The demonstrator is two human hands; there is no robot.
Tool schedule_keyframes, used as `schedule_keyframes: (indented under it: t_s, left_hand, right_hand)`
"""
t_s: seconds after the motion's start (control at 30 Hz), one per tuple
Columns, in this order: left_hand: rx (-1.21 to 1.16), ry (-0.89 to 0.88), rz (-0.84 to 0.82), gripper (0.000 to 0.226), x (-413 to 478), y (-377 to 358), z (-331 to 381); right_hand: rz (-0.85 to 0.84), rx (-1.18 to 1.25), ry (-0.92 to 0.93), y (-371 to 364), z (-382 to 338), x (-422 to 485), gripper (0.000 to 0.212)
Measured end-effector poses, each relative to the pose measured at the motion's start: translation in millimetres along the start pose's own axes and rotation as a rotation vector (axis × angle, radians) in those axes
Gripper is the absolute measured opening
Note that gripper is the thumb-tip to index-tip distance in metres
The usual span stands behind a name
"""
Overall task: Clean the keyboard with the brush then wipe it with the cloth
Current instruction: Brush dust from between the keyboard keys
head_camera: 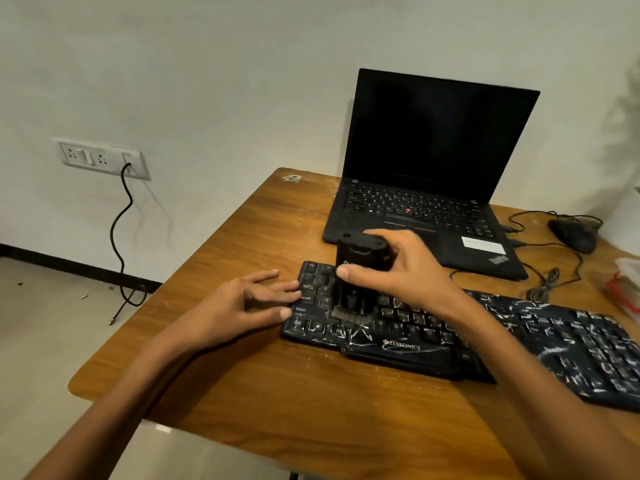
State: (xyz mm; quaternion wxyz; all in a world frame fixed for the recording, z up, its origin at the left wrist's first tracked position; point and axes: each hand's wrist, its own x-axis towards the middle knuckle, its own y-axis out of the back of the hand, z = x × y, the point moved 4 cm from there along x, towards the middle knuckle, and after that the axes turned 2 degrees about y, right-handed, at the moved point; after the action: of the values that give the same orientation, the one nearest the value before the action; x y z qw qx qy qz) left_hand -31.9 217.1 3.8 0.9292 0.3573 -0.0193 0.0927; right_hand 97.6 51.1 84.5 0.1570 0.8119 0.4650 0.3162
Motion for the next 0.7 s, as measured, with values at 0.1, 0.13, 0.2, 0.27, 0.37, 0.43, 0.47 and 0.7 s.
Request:
schedule_keyframes:
  t_s: [0.1,0.13,0.2,0.27,0.37,0.43,0.47,0.7]
  left_hand:
    - [-0.025,0.003,-0.025,0.046,-1,1,1]
    - [-0.022,0.009,-0.031,0.045,-1,1,1]
    - [-0.021,0.011,-0.041,0.046,1,2,1]
    - [-0.029,0.006,-0.038,0.045,1,2,0]
    - [-0.031,-0.014,-0.045,0.033,0,1,3]
    - [-0.044,-0.029,-0.046,0.030,0,2,6]
    - [-0.043,-0.022,-0.049,0.029,0,2,7]
    - [-0.002,0.001,-0.058,0.028,0,4,6]
  right_hand:
    - [-0.078,0.005,0.012,-30,-8,5,0.021]
    - [-0.109,-0.009,0.000,-34,-8,4,0.022]
    - [-0.120,-0.064,-0.033,-22,-5,2,0.026]
    - [-0.097,-0.085,-0.041,-9,-6,1,0.026]
    - [-0.065,-0.060,0.039,-26,-19,7,0.025]
    - [-0.106,-0.081,0.048,-43,-20,9,0.021]
    - [-0.129,-0.104,0.034,-42,-19,9,0.019]
    - [-0.141,-0.046,0.023,-31,-24,6,0.018]
